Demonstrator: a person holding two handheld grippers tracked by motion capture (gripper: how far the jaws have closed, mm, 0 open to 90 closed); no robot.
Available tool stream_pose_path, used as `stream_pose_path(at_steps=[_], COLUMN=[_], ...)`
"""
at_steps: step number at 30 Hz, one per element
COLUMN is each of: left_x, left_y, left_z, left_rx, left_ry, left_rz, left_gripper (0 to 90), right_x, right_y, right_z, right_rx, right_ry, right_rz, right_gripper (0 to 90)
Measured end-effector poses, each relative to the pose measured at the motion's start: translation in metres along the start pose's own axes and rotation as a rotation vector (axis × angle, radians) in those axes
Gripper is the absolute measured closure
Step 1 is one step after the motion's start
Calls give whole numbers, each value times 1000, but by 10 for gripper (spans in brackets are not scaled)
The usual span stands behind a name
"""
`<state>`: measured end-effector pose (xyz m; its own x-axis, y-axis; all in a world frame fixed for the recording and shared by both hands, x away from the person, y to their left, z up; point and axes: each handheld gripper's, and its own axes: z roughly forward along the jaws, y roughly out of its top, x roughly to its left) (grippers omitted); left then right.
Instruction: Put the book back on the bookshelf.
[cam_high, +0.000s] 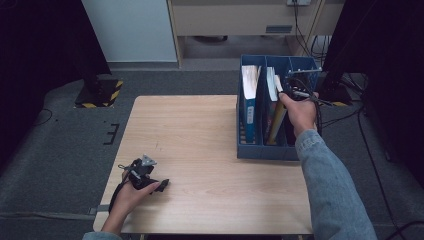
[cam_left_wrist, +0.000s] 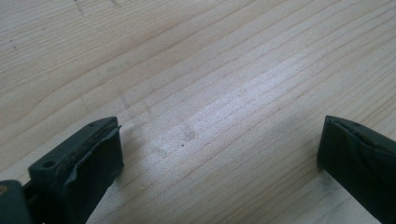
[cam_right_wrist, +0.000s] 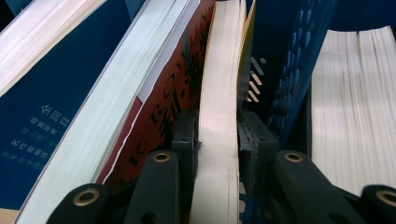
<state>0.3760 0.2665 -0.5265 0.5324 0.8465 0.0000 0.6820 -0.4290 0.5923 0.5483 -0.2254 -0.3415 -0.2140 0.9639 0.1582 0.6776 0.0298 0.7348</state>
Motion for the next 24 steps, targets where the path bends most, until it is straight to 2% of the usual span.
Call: stream_pose_path(at_steps=[5, 10, 17, 19, 24], left_x=[0, 0, 0, -1, -1], left_y=[0, 0, 0, 1, 1], left_z=[0, 0, 0, 0, 0], left_rx=[1, 2, 3, 4, 2], left_ry=[-1, -2, -2, -3, -4], left_rz=[3, 4, 3, 1, 3], left_gripper=[0, 0, 0, 0, 0], right_x=[4, 3, 4, 5, 5], right_y=[-1, -2, -6, -8, -15], right_z=[0, -3, -18, -23, -36], right_rx=[1, -10, -21, -25, -36], right_ry=[6, 1, -13, -15, 5], right_rz=[-7, -6, -50, -67, -66], right_gripper=[695, 629, 529, 522, 518])
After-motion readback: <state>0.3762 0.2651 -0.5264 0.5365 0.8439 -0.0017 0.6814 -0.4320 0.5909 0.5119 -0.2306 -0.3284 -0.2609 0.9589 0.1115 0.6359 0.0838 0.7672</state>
